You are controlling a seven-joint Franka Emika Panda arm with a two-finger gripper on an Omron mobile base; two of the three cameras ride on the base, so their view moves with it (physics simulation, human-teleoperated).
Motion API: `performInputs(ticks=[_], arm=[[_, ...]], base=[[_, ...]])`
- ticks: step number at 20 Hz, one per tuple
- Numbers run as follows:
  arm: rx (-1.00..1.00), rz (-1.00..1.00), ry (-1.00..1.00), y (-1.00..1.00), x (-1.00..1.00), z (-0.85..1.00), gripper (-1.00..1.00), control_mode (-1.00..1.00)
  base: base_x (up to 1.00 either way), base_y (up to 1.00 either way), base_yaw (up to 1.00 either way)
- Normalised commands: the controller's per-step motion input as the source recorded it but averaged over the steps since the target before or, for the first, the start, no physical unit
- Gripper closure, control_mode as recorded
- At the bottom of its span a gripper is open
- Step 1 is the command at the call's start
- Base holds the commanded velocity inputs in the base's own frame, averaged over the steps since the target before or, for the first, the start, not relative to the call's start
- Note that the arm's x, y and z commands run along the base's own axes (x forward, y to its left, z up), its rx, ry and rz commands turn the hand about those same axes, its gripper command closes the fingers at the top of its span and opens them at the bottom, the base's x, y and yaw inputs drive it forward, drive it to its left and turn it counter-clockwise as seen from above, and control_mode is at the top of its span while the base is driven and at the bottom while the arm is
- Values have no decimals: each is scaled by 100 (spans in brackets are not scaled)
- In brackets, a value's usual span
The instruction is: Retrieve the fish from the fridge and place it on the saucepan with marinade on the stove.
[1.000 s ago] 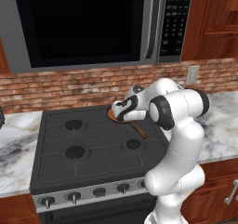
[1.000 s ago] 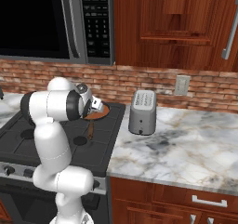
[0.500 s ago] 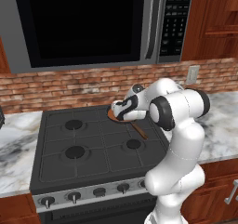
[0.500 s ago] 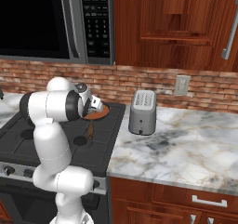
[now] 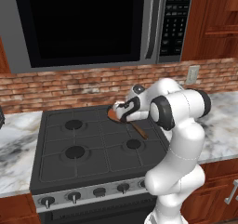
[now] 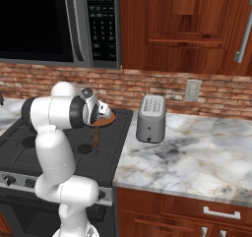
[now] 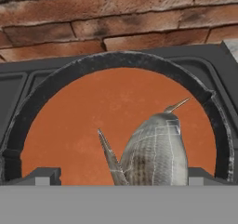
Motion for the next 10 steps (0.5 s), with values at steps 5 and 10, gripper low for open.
performInputs(ticks=[5, 10], arm=[[-10, 0, 1, 0, 0, 0, -100, -100], [-9, 0, 0, 5, 0, 0, -100, -100]], base=[[0, 0, 0], [0, 0, 0]])
